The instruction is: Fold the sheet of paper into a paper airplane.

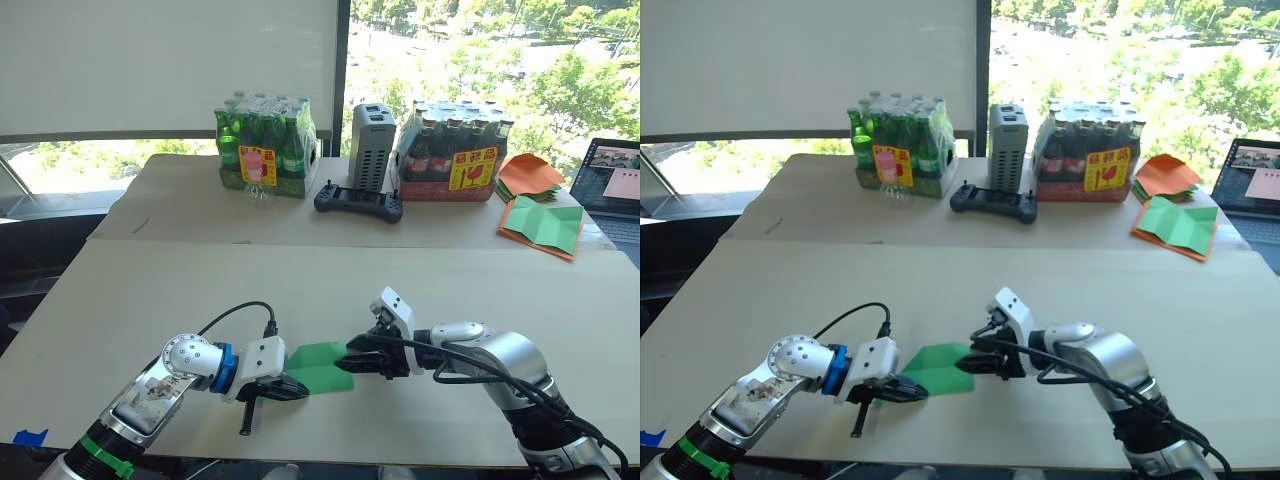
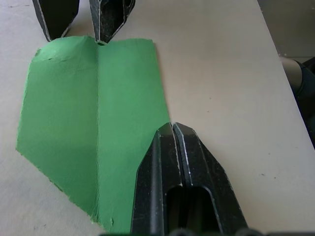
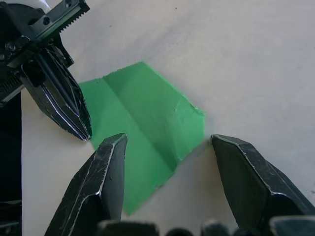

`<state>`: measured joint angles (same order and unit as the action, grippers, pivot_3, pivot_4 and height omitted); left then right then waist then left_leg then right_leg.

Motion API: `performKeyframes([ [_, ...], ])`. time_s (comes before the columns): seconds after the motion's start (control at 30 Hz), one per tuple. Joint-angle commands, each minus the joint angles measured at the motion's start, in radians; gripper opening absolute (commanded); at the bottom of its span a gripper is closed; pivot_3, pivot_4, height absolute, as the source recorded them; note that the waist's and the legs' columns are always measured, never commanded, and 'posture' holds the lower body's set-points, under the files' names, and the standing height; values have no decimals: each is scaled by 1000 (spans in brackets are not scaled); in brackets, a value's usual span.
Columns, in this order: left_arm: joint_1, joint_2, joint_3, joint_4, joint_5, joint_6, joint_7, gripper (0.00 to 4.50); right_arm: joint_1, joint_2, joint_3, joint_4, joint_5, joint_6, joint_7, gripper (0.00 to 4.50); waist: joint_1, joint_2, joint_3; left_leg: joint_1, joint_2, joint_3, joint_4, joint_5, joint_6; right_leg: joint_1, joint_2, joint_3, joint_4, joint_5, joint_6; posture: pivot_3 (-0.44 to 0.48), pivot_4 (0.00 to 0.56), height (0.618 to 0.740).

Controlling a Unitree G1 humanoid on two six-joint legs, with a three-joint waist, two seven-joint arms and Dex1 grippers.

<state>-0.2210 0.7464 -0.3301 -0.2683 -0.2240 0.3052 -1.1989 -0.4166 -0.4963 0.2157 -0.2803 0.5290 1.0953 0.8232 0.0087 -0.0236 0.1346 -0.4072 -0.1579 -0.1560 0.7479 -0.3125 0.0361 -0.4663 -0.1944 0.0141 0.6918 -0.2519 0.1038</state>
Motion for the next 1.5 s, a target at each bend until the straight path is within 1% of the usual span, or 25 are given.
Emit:
performKeyframes([
  [0.03, -6, 8, 1, -23, 5, 2, -4, 0, -11, 21, -16, -5, 45, 38, -8, 2995, 0, 0, 0, 0, 0, 0, 0, 0, 0, 0, 0, 0, 0, 0, 0, 0, 150, 675],
  [0.2, -8, 7, 2, -21, 6, 2, -4, 0, -16, 51, -42, 17, 63, 50, -43, 2995, -1, 0, 0, 0, 0, 0, 0, 0, 0, 0, 0, 0, 0, 0, 0, 0, 150, 675],
  [0.53, -8, 11, 2, -21, 5, 1, -8, 0, -13, 56, -69, 23, 74, 27, -69, 2995, 0, 0, 0, 0, 0, 0, 0, 0, 0, 0, 0, 0, 0, 0, 0, 0, 150, 675],
  [0.63, -7, 12, 2, -23, 6, 0, -10, 0, -5, 52, -64, 22, 73, 19, -72, 2175, 0, 0, 0, 0, 0, 0, 0, 0, 0, 0, 0, 0, 0, 0, 0, 0, 150, 675],
  [0.77, -5, 14, 2, -25, 6, 0, -11, 0, -6, 60, -73, 29, 77, 13, -81, 840, -1, 0, 0, 0, 0, 0, 0, 0, 0, 0, 0, 0, 0, 0, 0, 0, 150, 675],
  [0.83, -5, 15, 2, -25, 6, 0, -11, 0, -8, 60, -73, 31, 79, 11, -82, 65, -1, 0, 0, 0, 0, 0, 0, 0, 0, 0, 0, 0, 0, 0, 0, 0, 150, 675],
  [1.03, -1, 16, 1, -25, 6, -2, -12, 0, -1, 47, -64, 27, 71, -26, -69, 65, 0, 0, 0, 0, 0, 0, 0, 0, 0, 0, 0, 0, 0, 0, 0, 0, 150, 675],
  [1.13, 3, 18, 2, -22, 8, -7, -12, 0, 29, 28, -53, -16, 58, -105, -32, 65, 0, 0, 0, 0, 0, 0, 0, 0, 0, 0, 0, 0, 0, 0, 0, 0, 150, 675],
  [1.2, 3, 19, 3, -19, 9, -8, -13, 0, 58, 1, -29, -41, 30, -178, -5, 65, 0, 0, 0, 0, 0, 0, 0, 0, 0, 0, 0, 0, 0, 0, 0, 0, 150, 675],
  [1.4, -9, 32, 15, 10, 12, -22, -21, 0, 180, -44, 10, -87, -103, -522, 69, 65, -1, 0, 0, 0, 0, 0, 0, 0, 0, 0, 0, 0, 0, 0, 0, 0, 150, 675],
  [1.5, -15, 39, 20, 23, 12, -30, -27, 0, 231, -74, 39, -91, -166, -660, 114, 65, 0, 0, 0, 0, 0, 0, 0, 0, 0, 0, 0, 0, 0, 0, 0, 0, 150, 675],
])
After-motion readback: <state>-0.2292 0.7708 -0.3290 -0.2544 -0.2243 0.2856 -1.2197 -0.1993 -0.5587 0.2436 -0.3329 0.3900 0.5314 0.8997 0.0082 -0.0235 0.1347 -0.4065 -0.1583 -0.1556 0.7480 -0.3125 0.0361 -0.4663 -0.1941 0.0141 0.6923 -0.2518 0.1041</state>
